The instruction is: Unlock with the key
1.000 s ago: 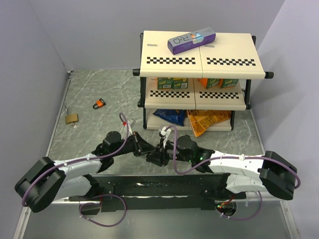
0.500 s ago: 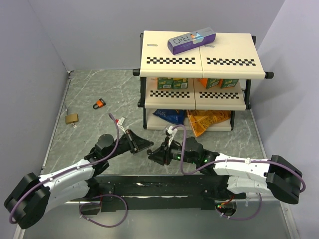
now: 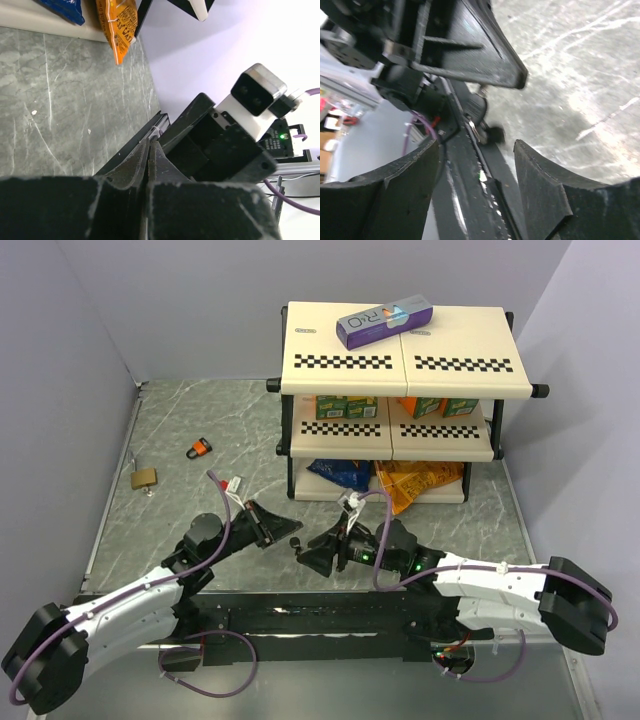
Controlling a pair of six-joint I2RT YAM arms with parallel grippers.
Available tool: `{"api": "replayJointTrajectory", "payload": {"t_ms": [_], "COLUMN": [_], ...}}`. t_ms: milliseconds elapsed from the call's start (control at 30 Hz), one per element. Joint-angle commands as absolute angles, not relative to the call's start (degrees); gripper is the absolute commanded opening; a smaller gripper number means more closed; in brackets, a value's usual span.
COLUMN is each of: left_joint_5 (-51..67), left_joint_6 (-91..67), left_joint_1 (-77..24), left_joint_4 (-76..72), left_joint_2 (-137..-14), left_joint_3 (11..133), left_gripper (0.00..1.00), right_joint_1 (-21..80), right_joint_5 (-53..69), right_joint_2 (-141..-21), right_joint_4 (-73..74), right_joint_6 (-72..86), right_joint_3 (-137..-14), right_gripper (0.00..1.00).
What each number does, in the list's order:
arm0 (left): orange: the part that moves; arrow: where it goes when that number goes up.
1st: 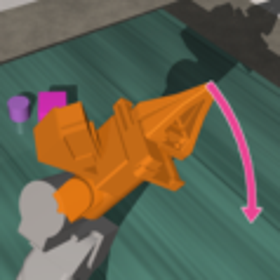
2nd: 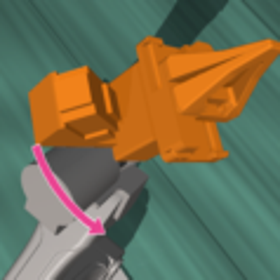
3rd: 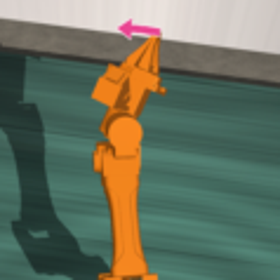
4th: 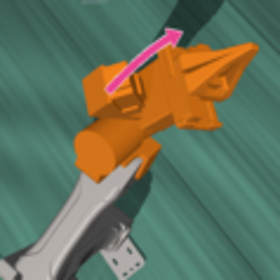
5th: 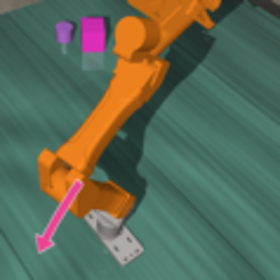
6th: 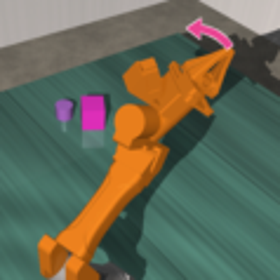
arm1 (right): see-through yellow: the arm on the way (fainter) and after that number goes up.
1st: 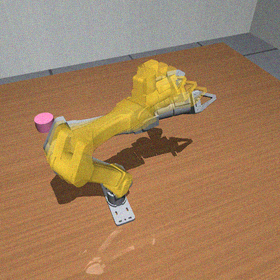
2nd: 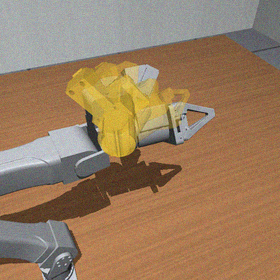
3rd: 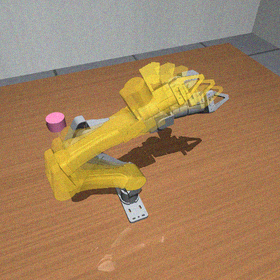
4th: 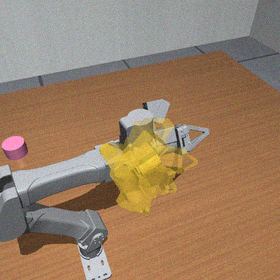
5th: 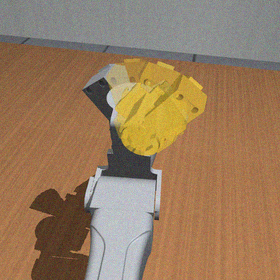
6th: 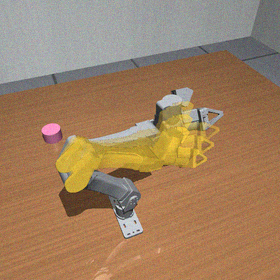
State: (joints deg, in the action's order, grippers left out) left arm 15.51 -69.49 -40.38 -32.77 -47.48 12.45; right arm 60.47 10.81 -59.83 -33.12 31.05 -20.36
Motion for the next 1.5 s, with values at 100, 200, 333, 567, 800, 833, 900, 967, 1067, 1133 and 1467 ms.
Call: {"api": "replayJointTrajectory", "payload": {"t_ms": [100, 200, 333, 567, 800, 833, 900, 967, 1067, 1133, 1467], "left_joint_5": [16.26, 16.70, 17.31, 18.10, 18.19, 18.11, 18.02, 18.11, 18.02, 18.02, 18.63], "left_joint_6": [-68.12, -68.55, -68.55, -69.17, -68.73, -68.64, -68.47, -68.20, -68.20, -68.03, -65.92], "left_joint_1": [-40.43, -40.43, -40.43, -40.43, -40.43, -40.43, -40.43, -40.43, -40.43, -40.34, -40.43], "left_joint_4": [-36.64, -38.76, -39.81, -42.19, -42.28, -42.28, -41.92, -41.84, -41.75, -41.84, -38.33], "left_joint_2": [-46.23, -45.53, -45.18, -45.88, -45.79, -45.88, -45.97, -46.05, -46.06, -46.14, -46.32], "left_joint_3": [11.78, 10.99, 10.63, 10.02, 10.20, 10.20, 10.28, 10.37, 10.55, 10.72, 12.30], "left_gripper": [0.01, 0.01, 0.01, 0.01, 0.01, 0.01, 0.01, 0.01, 0.01, 0.01, 0.23], "right_joint_1": [58.63, 57.48, 55.73, 55.63, 55.63, 55.63, 55.63, 55.64, 55.63, 55.72, 55.11], "right_joint_5": [10.73, 10.72, 13.27, 18.19, 20.48, 20.65, 20.92, 21.27, 21.97, 22.06, 18.64], "right_joint_2": [-58.01, -59.06, -61.69, -65.83, -69.07, -69.43, -70.31, -70.84, -71.89, -72.33, -70.67], "right_joint_4": [-37.12, -35.50, -37.60, -43.41, -49.83, -50.18, -51.06, -51.68, -51.50, -52.38, -51.59], "right_joint_6": [37.52, 39.37, 41.22, 42.53, 45.26, 45.52, 45.97, 46.49, 46.49, 46.93, 47.46], "right_joint_3": [-22.32, -23.91, -24.43, -26.02, -24.96, -25.05, -25.22, -25.57, -26.37, -26.11, -24.35], "right_gripper": [0.70, 0.66, 0.61, 0.53, 0.46, 0.44, 0.39, 0.36, 0.30, 0.25, 0.00]}}
